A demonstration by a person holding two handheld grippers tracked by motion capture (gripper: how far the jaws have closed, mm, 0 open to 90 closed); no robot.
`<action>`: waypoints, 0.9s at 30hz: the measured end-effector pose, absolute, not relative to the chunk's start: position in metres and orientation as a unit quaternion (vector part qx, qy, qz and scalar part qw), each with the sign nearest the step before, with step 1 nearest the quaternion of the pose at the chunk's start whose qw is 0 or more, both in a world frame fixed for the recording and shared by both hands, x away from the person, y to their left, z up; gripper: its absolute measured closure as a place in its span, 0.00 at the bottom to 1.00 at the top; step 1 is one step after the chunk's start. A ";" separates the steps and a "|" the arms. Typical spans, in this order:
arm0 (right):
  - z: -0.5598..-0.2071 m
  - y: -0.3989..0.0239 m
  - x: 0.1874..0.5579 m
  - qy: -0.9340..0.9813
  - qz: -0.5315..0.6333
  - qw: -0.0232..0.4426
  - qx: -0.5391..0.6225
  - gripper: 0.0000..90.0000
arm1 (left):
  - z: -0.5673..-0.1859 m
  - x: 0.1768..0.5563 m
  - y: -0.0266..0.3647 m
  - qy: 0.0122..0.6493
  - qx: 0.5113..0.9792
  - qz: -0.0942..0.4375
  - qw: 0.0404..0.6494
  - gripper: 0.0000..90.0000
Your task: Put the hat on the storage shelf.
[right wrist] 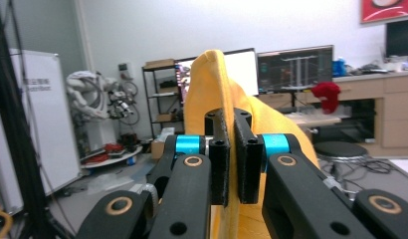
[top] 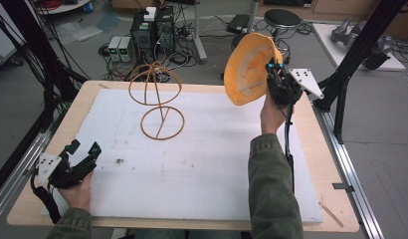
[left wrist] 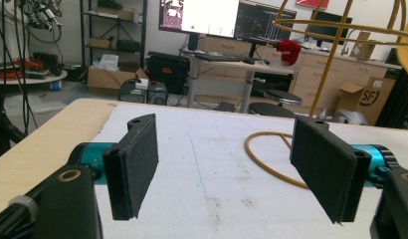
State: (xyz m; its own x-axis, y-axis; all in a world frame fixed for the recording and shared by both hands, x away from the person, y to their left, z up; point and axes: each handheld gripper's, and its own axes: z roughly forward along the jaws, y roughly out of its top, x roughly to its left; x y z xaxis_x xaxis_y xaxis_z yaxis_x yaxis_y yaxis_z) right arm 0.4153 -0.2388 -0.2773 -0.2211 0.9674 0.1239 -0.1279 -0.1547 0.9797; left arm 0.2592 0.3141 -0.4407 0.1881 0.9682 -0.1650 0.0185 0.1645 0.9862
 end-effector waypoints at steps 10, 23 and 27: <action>-0.266 -0.196 0.432 0.504 0.622 0.426 0.422 0.96 | -0.441 0.259 0.315 0.493 0.503 0.403 0.585 0.31; -0.252 -0.142 0.445 0.524 0.636 0.411 0.390 0.96 | -0.443 0.261 0.310 0.489 0.508 0.402 0.584 0.31; -0.244 -0.122 0.445 0.528 0.640 0.412 0.377 0.96 | -0.442 0.261 0.311 0.489 0.506 0.403 0.586 0.31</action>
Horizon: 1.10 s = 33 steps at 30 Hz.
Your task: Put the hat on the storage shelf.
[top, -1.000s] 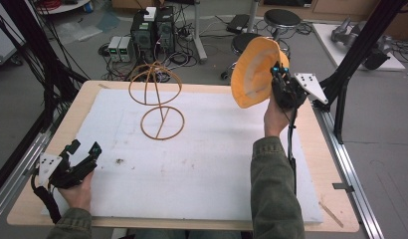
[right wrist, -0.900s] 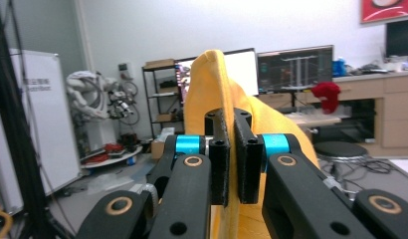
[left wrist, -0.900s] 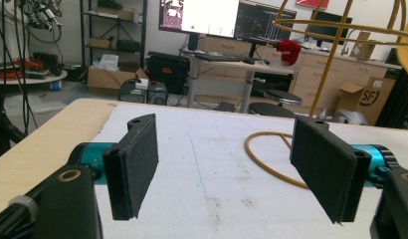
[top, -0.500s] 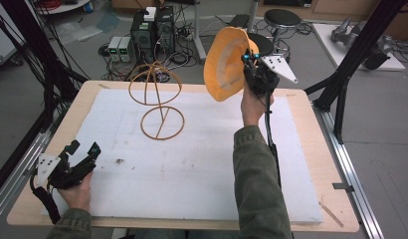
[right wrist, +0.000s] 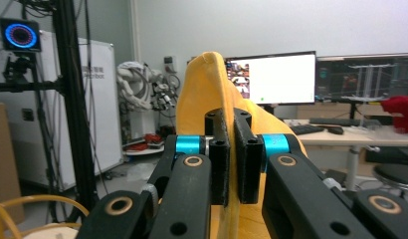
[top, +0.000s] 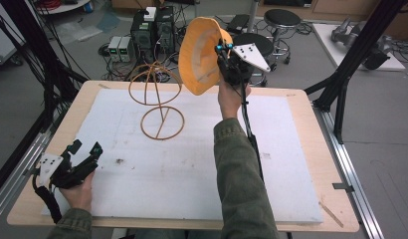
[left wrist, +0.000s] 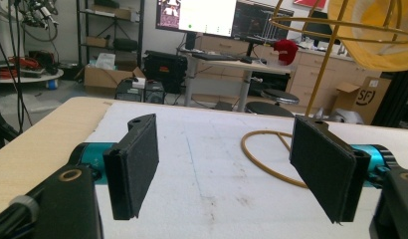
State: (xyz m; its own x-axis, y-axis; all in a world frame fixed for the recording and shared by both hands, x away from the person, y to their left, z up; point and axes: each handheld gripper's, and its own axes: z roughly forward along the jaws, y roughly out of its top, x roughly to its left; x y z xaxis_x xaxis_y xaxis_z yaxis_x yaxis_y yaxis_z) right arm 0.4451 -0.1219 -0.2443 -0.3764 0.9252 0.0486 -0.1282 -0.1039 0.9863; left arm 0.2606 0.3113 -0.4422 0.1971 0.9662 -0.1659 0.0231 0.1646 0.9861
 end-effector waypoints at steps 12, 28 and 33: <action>-0.222 -0.087 0.440 0.546 0.642 0.423 0.333 0.96 | -0.442 0.262 0.312 0.494 0.498 0.403 0.588 0.31; -0.219 -0.030 0.427 0.570 0.677 0.370 0.285 0.96 | -0.442 0.263 0.315 0.494 0.491 0.404 0.593 0.31; -0.223 -0.011 0.421 0.591 0.676 0.356 0.258 0.96 | -0.442 0.263 0.315 0.496 0.489 0.406 0.592 0.31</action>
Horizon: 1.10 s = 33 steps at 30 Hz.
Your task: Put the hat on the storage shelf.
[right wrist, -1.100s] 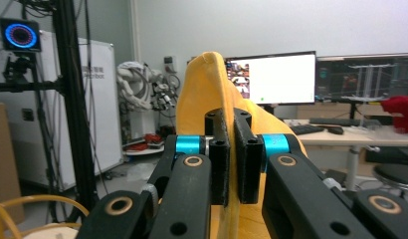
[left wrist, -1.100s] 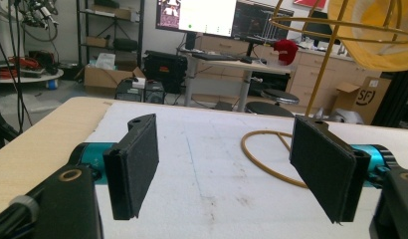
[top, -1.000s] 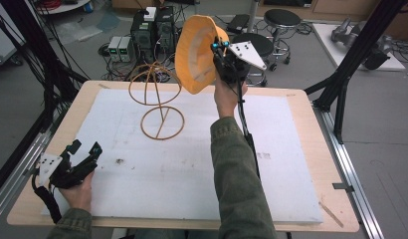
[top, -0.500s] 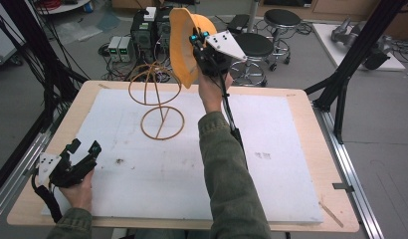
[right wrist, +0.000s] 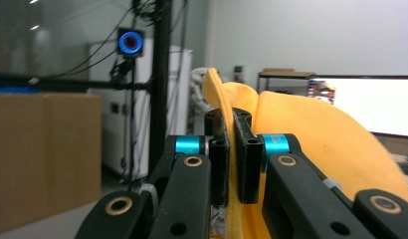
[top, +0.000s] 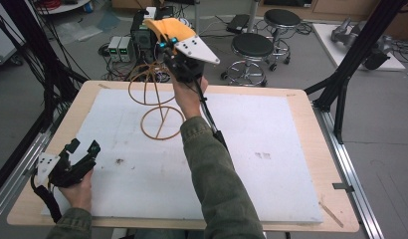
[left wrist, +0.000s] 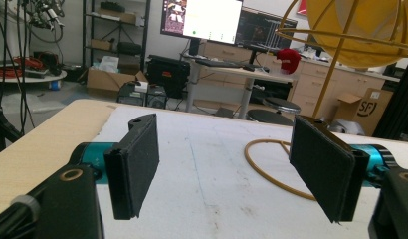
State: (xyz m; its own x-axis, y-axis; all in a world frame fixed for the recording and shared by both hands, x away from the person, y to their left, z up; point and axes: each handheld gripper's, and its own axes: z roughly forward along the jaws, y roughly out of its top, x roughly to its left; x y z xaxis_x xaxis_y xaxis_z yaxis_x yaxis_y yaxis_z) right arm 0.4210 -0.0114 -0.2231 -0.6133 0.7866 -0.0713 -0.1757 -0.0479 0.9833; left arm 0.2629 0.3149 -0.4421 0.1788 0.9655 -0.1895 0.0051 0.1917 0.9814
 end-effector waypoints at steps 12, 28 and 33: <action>-0.237 0.029 0.403 0.641 0.669 0.315 0.206 0.95 | -0.441 0.262 0.315 0.494 0.487 0.410 0.593 0.31; -0.279 0.062 0.393 0.673 0.655 0.267 0.218 0.93 | -0.441 0.262 0.316 0.494 0.486 0.412 0.592 0.31; -0.298 0.063 0.391 0.697 0.634 0.257 0.214 0.92 | -0.441 0.262 0.315 0.493 0.488 0.411 0.592 0.31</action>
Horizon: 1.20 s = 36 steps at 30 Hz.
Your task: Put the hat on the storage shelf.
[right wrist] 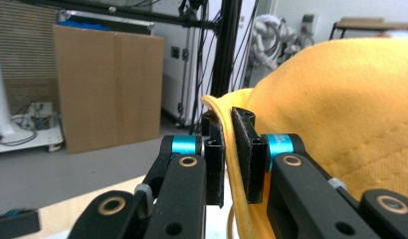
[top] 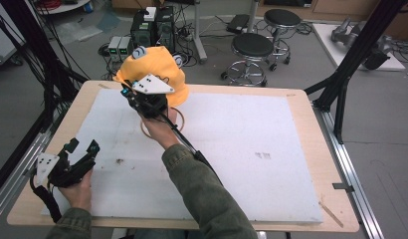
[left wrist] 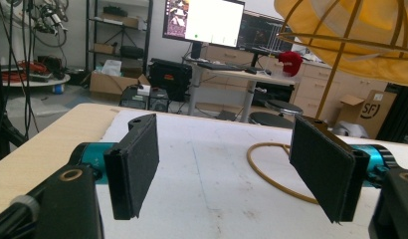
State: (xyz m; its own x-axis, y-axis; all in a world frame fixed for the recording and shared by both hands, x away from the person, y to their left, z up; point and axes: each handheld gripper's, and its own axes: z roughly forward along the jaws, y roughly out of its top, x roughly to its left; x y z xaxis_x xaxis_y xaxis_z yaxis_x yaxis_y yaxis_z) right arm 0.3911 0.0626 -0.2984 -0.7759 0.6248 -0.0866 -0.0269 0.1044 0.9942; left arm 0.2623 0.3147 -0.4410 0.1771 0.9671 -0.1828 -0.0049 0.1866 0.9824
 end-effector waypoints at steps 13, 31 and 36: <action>-0.313 0.068 0.394 0.734 0.609 0.219 0.207 0.87 | -0.441 0.262 0.315 0.493 0.487 0.409 0.593 0.31; -0.303 0.061 0.388 0.736 0.622 0.206 0.169 0.36 | -0.440 0.261 0.318 0.497 0.480 0.407 0.598 0.31; -0.299 0.055 0.387 0.723 0.626 0.232 0.175 0.24 | -0.440 0.262 0.318 0.498 0.479 0.408 0.597 0.31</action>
